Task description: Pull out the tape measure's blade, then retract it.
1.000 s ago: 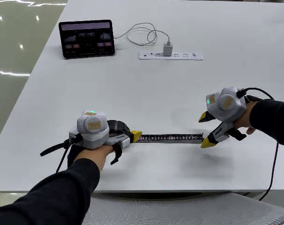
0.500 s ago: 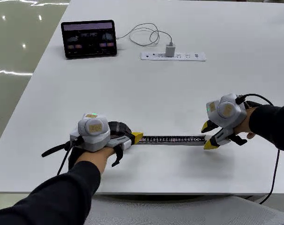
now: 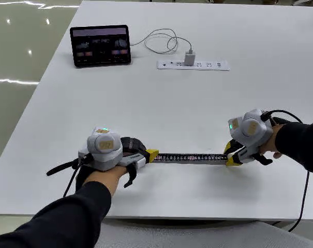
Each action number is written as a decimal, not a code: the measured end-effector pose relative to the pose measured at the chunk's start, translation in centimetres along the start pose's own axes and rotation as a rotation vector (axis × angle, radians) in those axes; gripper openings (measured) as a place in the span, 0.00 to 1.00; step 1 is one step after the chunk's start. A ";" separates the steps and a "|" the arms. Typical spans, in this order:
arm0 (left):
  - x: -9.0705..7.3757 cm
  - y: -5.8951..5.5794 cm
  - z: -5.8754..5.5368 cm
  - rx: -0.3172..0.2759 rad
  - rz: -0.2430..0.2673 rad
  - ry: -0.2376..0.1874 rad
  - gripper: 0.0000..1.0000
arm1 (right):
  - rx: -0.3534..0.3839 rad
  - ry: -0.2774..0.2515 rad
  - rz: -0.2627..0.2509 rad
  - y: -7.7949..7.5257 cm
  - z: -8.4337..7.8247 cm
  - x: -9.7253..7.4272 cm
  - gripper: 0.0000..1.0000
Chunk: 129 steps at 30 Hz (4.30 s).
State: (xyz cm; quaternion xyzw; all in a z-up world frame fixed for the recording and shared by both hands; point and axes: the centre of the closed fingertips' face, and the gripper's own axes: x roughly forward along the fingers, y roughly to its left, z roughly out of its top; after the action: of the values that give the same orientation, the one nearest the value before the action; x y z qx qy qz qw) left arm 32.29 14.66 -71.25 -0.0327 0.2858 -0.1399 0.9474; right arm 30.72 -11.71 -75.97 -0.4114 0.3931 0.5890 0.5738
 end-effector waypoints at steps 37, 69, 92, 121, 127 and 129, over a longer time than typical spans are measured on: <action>1.2 -0.1 -1.5 -0.062 0.022 0.058 0.72 | 0.062 0.103 -0.008 -0.2 -0.2 0.4 0.11; 1.5 0.2 -2.0 -0.018 0.054 0.111 0.65 | 0.098 0.117 -0.018 -0.4 -0.3 0.5 0.11; 1.4 0.4 -2.3 -0.029 0.048 0.130 0.64 | 0.128 0.096 -0.016 -0.4 0.1 0.5 0.11; 1.4 0.4 -2.3 -0.028 0.041 0.135 0.64 | 0.049 0.073 0.004 -0.3 1.7 1.0 0.11; 1.5 0.4 -2.2 -0.028 0.040 0.136 0.64 | 0.056 0.056 0.009 -0.4 2.3 1.2 0.11; 1.5 0.4 -2.2 -0.028 0.041 0.136 0.64 | 0.058 0.053 0.009 -0.5 2.5 1.3 0.11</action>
State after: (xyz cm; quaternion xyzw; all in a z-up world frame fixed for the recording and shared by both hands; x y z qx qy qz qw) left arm 32.36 14.68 -73.98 -0.0303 0.3522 -0.1185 0.9279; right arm 31.11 -8.94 -76.27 -0.4085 0.4270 0.5689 0.5720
